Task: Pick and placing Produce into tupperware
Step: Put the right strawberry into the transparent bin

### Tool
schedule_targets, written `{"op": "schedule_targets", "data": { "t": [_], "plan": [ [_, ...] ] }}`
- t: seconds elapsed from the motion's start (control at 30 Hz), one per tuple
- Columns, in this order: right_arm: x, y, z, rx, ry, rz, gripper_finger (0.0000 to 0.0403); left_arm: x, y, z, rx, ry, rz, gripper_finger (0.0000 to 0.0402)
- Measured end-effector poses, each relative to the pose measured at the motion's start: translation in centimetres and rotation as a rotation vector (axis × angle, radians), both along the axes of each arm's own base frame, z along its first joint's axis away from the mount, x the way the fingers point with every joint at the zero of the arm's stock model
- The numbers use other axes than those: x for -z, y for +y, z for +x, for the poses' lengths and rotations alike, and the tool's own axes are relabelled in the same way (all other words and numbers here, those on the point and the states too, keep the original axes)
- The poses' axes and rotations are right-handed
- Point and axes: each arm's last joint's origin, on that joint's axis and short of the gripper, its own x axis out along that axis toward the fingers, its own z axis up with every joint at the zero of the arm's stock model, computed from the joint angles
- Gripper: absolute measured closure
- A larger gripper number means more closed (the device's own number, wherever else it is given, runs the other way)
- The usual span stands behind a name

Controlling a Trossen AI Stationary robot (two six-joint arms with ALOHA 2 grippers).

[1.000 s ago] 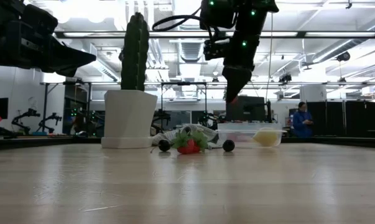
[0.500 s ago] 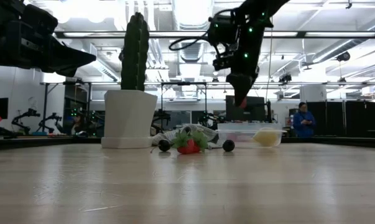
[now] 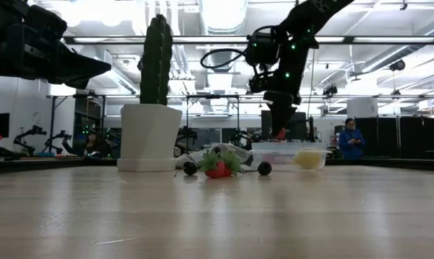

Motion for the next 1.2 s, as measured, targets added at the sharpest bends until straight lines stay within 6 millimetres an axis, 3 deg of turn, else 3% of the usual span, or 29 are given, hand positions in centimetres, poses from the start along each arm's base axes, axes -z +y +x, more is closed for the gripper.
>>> {"op": "schedule_targets", "data": {
  "t": [0.63,1.2],
  "plan": [
    [4.0,0.7,-1.1,-0.021,-0.034,0.069,0.0282,0.0,0.0,0.0,0.000,0.001,0.003,0.0402],
    [3.5,0.5,-0.7,-0.008,-0.072,0.068,0.0250,0.1,0.0,0.0,0.000,0.002,0.003,0.0402]
  ]
}}
